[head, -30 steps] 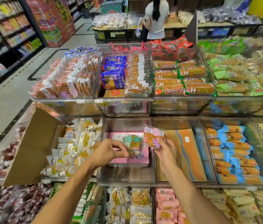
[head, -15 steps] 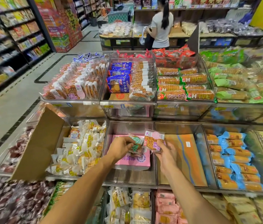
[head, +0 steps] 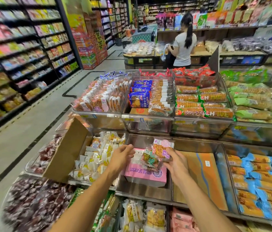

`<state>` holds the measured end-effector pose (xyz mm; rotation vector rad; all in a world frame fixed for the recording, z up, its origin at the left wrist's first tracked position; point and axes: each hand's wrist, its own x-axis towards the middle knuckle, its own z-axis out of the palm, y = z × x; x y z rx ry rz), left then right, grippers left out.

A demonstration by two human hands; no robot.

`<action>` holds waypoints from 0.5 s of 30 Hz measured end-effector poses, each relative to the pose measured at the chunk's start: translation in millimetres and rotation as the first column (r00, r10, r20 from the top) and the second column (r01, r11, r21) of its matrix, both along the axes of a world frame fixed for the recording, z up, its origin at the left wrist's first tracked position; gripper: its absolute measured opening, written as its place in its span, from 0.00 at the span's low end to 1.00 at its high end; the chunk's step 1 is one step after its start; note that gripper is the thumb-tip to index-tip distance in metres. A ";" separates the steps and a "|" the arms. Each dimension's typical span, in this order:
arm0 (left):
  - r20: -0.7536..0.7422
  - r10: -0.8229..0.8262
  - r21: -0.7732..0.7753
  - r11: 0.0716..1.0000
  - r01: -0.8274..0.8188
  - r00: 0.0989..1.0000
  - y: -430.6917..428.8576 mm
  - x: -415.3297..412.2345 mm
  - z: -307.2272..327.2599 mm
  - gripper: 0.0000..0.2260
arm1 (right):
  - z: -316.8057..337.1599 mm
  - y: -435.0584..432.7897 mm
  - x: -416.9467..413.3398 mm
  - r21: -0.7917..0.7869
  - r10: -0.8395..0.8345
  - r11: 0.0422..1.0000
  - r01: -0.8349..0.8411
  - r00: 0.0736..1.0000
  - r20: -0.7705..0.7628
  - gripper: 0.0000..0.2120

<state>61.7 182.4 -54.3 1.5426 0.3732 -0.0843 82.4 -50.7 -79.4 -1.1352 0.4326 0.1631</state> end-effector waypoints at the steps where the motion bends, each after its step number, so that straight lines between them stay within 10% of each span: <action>1: 0.026 0.017 0.027 0.999 -0.018 1.000 2.2 -9.9 7.5 0.12 | 2.7 5.3 -0.6 0.001 0.043 0.999 -0.043 0.999 0.019 0.14; 6: 0.131 0.038 0.616 0.780 -0.112 0.991 27.6 -68.0 23.4 0.17 | 11.6 38.4 -11.6 -0.018 0.245 0.969 -0.244 0.968 0.059 0.10; 9: 0.141 0.019 0.877 0.462 -0.134 0.990 41.8 -107.8 31.4 0.20 | 15.7 61.7 -27.2 -0.028 0.355 0.935 -0.353 0.932 0.074 0.06; 15: 0.073 0.167 0.993 0.084 -0.088 0.983 70.4 -192.5 42.1 0.23 | 18.4 116.8 -72.1 -0.009 0.543 0.839 -0.543 0.837 0.064 0.07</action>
